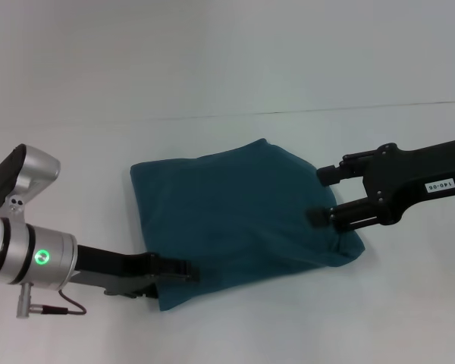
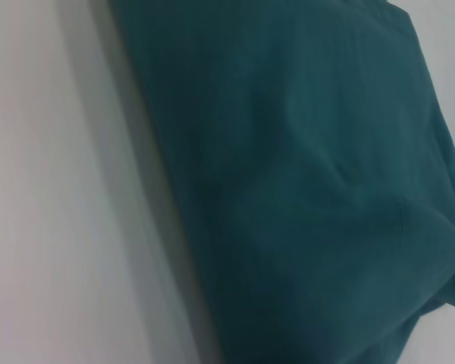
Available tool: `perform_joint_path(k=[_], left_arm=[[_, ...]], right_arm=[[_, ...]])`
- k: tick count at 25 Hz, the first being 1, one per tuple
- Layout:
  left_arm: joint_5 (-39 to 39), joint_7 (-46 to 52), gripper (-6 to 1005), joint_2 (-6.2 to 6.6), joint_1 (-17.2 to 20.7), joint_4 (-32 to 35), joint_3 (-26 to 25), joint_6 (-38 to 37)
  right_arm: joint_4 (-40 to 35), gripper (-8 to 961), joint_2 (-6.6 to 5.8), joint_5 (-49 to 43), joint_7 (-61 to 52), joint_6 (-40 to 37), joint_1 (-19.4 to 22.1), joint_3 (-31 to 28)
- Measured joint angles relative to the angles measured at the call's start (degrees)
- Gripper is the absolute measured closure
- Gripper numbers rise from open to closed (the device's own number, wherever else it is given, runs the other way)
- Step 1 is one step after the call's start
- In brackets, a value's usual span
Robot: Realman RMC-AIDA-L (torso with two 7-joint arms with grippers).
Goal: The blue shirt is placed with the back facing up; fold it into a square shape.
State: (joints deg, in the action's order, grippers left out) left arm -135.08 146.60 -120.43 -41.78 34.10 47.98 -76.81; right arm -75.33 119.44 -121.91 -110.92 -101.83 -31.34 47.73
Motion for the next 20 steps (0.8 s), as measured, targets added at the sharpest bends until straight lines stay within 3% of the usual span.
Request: perform_joint_path(k=[11,20], left_arm=[[0.2,-2.7,129,-0.32,-0.6,-0.2,0.1,-0.8],[0.1,-3.0,471,-0.94,-0.9,-0.2,0.8,0.6]], right_arm=[[0.8,126,-0.18,-0.1,1.0,2.2,1.1,0.3],[0.9,127,-0.18,-0.1,1.1,2.3,1.2,-0.2]])
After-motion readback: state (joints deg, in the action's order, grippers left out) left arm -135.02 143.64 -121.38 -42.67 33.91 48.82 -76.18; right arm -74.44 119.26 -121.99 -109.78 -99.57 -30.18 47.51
